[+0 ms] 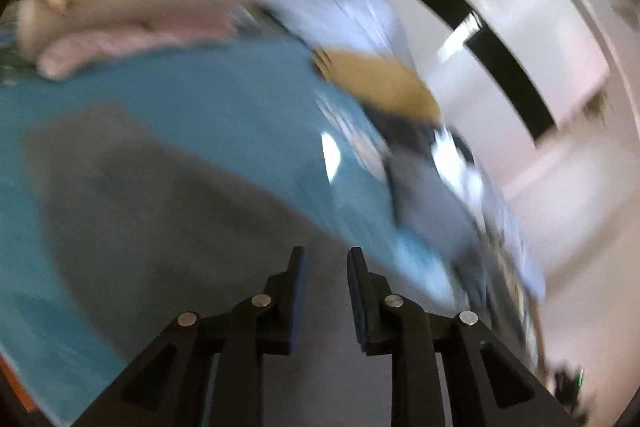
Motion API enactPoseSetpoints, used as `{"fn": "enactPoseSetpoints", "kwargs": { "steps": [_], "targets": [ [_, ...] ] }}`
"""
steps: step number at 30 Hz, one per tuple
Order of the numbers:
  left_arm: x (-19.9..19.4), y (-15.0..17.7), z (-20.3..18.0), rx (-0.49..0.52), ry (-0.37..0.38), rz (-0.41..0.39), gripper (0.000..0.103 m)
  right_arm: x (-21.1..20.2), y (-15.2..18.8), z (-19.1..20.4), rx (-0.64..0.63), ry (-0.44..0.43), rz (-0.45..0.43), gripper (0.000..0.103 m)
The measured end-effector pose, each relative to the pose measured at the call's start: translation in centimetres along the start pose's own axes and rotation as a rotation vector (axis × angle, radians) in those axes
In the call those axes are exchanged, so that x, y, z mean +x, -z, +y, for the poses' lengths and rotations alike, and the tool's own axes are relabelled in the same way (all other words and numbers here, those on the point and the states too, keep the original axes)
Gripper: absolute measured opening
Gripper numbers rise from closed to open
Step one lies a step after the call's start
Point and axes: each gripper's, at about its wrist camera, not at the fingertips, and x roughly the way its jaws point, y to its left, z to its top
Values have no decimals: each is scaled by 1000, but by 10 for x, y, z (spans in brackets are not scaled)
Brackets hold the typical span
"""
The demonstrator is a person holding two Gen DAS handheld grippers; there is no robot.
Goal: Fold clothes
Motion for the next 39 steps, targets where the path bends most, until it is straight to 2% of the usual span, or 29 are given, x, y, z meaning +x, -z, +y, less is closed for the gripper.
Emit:
{"fn": "enactPoseSetpoints", "kwargs": {
  "steps": [3,8,11,14,17,20,21,24,27,32,33,36,39],
  "targets": [
    [25,21,-25,75,-10,93,23,33,-22,20,-44,0,51,51],
    [43,35,-53,116,6,157,25,75,-47,23,-22,0,156,51],
    [55,43,-73,145,45,194,28,87,-39,27,-23,-113,265,51],
    [68,59,-85,207,60,242,28,88,-31,42,-88,-219,316,51],
    [72,73,-89,265,50,223,29,89,-23,56,-151,-319,366,52],
    [71,74,-88,268,79,213,31,105,-28,54,-166,-238,376,52],
    [70,73,-86,258,90,212,32,115,-33,48,-130,-211,382,51],
    [68,73,-81,235,116,210,32,131,-44,34,-16,-221,376,51],
    [68,73,-82,233,123,209,34,136,-50,42,19,-289,361,53],
    [70,73,-84,243,126,209,37,95,-78,37,138,-453,89,52],
    [70,73,-85,243,127,209,37,87,-85,30,172,-456,34,52],
    [70,72,-83,241,132,211,38,82,-93,12,226,-361,-25,52],
    [70,71,-81,230,140,213,38,90,-91,-4,247,-239,-5,52]
  ]
}}
